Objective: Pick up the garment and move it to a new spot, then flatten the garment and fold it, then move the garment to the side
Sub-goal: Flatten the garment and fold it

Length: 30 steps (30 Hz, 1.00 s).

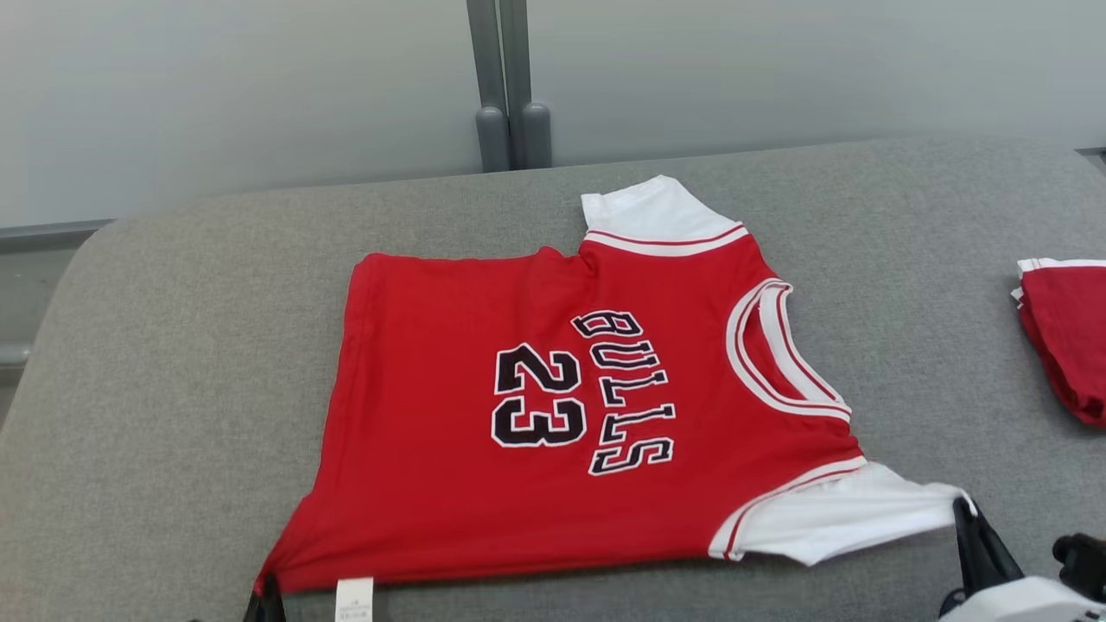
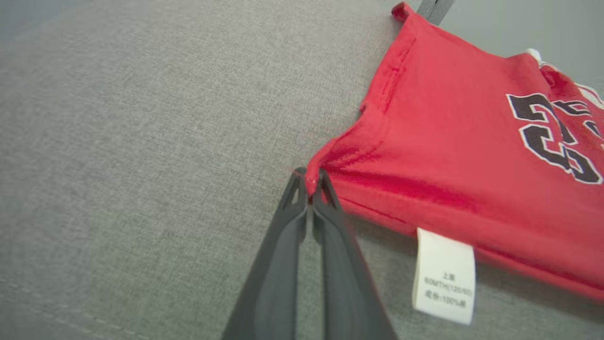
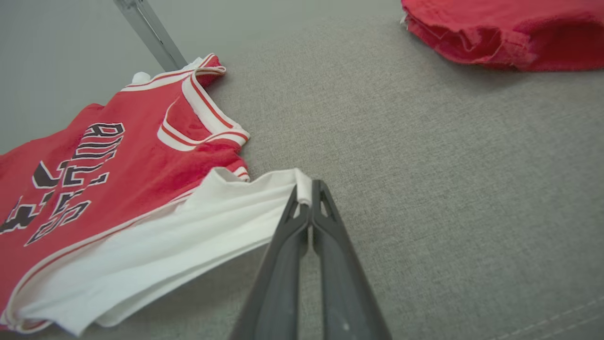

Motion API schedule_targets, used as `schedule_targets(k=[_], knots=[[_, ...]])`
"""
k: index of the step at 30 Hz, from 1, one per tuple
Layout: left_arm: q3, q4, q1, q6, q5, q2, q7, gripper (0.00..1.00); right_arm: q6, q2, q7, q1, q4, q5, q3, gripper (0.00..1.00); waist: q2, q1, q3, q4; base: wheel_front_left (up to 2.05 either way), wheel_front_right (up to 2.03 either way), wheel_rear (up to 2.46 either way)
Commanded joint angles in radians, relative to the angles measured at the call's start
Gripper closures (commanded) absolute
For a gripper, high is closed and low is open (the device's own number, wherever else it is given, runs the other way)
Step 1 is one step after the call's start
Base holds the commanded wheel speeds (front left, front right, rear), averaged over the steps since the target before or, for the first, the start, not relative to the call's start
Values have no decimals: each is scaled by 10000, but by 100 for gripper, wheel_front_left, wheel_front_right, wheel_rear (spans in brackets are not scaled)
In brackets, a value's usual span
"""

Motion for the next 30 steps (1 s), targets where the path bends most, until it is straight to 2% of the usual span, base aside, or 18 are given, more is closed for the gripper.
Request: schedule_targets(k=[1, 5, 9, 19, 30], knots=[[73, -258, -231, 38, -134, 191, -4, 100, -79, -97, -71, -383, -242, 92, -24, 100, 0, 1, 216, 56, 0, 0, 0], [-144, -938, -984, 48, -98, 164, -4, 100, -74, -66, -62, -1287, -528, 109, 168, 100, 0, 1, 636, 96, 0, 0, 0], [-479, -1093, -1839, 145, 19, 154, -2, 100, -65, -80, -62, -2475, -265, -60, 411, 100, 0, 1, 1088, 141, 0, 0, 0], [-1202, 11, -3647, 479, 177, 144, -2, 100, -65, -80, -61, -4983, 1188, -754, 501, 100, 0, 1, 2069, 164, 0, 0, 0], [-1752, 584, -4864, 488, 202, 143, -2, 100, -64, 24, -61, -6407, 2335, -1594, -68, 100, 0, 1, 2710, 259, 0, 0, 0]])
